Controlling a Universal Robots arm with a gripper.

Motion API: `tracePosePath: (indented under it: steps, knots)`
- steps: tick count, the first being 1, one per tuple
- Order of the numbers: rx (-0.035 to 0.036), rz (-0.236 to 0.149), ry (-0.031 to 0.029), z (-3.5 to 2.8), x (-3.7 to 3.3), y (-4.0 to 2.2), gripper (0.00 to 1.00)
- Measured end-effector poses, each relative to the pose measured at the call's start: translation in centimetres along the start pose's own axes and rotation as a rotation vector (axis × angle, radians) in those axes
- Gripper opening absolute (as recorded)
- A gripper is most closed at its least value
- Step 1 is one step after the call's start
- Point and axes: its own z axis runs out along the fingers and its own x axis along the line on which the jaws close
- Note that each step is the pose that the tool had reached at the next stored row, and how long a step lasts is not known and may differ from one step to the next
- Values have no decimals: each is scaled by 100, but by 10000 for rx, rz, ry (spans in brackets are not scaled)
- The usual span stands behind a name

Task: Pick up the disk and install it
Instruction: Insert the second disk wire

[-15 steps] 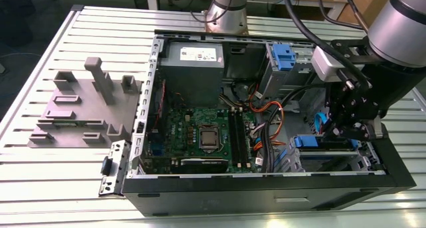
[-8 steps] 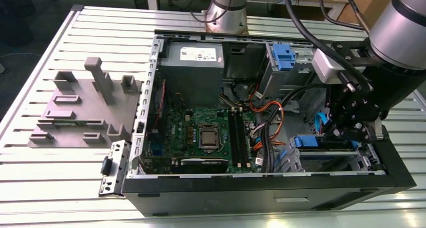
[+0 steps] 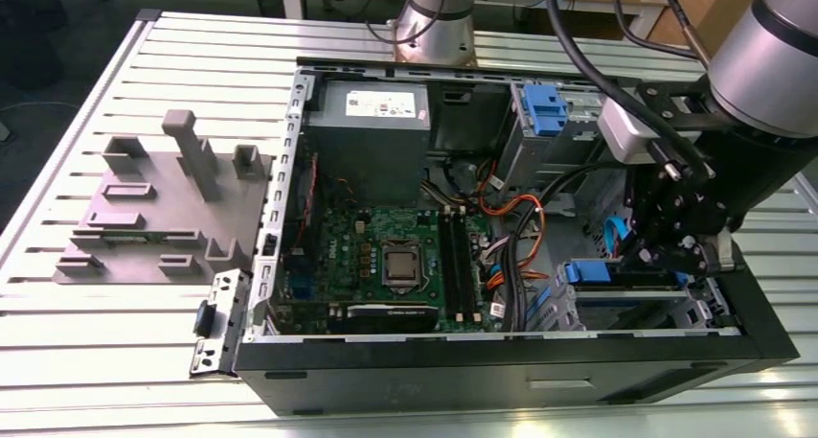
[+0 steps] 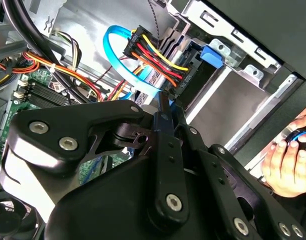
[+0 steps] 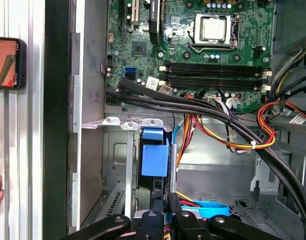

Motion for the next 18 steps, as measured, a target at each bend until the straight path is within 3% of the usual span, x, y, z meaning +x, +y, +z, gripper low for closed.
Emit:
tracePosePath:
  steps: [18]
  knots:
    - [1, 3, -49, -10, 24, 0, 16]
